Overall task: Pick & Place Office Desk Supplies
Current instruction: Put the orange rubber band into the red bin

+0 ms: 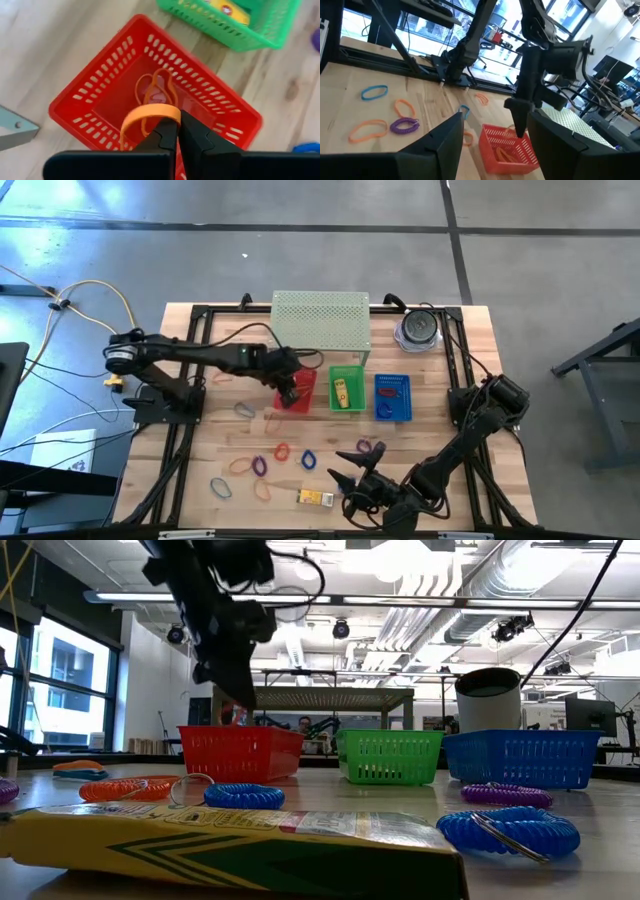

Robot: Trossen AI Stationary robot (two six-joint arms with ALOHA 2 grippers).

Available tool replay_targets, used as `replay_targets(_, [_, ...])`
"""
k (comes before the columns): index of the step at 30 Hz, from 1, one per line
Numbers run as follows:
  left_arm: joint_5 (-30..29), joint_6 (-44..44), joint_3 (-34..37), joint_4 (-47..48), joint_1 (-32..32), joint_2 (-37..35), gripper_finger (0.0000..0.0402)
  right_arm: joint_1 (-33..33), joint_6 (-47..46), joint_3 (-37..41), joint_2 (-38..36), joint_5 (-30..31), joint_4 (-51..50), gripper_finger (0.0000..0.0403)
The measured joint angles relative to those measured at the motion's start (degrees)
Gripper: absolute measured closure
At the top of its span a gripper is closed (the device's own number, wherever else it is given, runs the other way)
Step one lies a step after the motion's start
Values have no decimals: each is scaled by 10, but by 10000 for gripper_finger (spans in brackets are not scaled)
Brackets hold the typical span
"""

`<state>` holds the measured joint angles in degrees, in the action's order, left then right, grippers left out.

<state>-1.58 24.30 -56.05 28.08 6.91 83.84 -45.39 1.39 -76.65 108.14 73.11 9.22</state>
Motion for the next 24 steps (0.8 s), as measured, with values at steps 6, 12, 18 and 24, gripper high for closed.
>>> replay_targets(6, [9,5,0,9,1,13,371,0,-20,0,0,-25,-22,196])
replay_targets(12, [29,10,0,9,1,13,312,0,-48,0,0,-32,-46,196])
replay_targets(18, [48,36,0,8,1,13,256,0,-51,0,0,-32,-51,196])
replay_targets(24, [107,103,-18,36,19,13,248,0,-49,0,0,-32,-64,196])
